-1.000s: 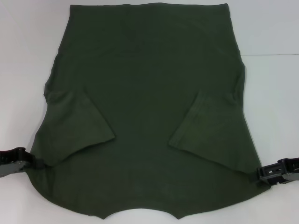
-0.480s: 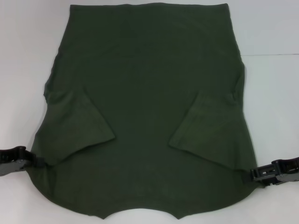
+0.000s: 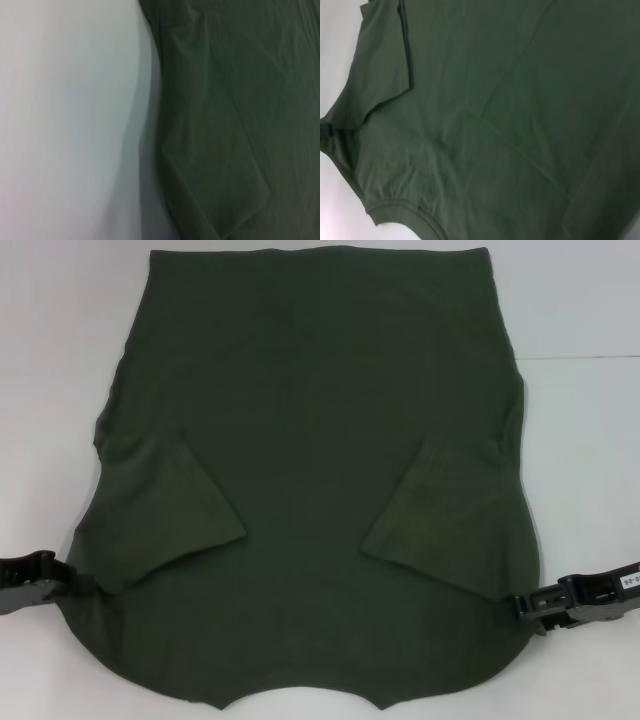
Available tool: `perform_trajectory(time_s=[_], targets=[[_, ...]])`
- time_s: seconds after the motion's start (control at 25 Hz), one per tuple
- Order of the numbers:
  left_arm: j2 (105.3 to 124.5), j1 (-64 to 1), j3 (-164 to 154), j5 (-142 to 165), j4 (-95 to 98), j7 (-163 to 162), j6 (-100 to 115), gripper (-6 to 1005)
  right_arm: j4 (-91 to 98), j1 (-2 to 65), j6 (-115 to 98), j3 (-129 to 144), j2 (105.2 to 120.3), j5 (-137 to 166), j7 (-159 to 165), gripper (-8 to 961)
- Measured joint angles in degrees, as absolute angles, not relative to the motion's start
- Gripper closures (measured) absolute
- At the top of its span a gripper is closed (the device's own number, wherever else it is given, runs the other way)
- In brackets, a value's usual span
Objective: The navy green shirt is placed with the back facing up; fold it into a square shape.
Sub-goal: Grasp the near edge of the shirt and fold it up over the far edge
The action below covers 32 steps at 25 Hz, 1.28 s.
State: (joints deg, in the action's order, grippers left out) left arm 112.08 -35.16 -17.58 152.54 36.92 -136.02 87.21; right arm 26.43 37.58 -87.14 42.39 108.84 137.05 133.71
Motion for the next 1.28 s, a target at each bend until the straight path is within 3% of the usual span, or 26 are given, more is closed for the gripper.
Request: perform_trajectory(time_s=[0.24,0.64,0.96,1.28], targets=[[112.06,-35.2,-17.6,152.4,36.9,-135.9,87.1,984,26.5,38.4,-86.7,42.6,109.55,137.2,133.5,126],[111.97,-35.4,-17.6,152.4,37.0,-135.9,87.0,984,26.5,38.4,-85.6,42.8,109.28,137.5,134.0,177],[111.89,-35.7,-17.6,152.4,37.0,-135.9,87.0,984,26.5,38.7,-85.5,43.0,109.24,137.6,134.0,387],[111.78,-35.8,-17.6,152.4,36.9,-135.9,86.9,983,26.6,39.1,-84.7,45.0,109.81,137.7,133.1,470]])
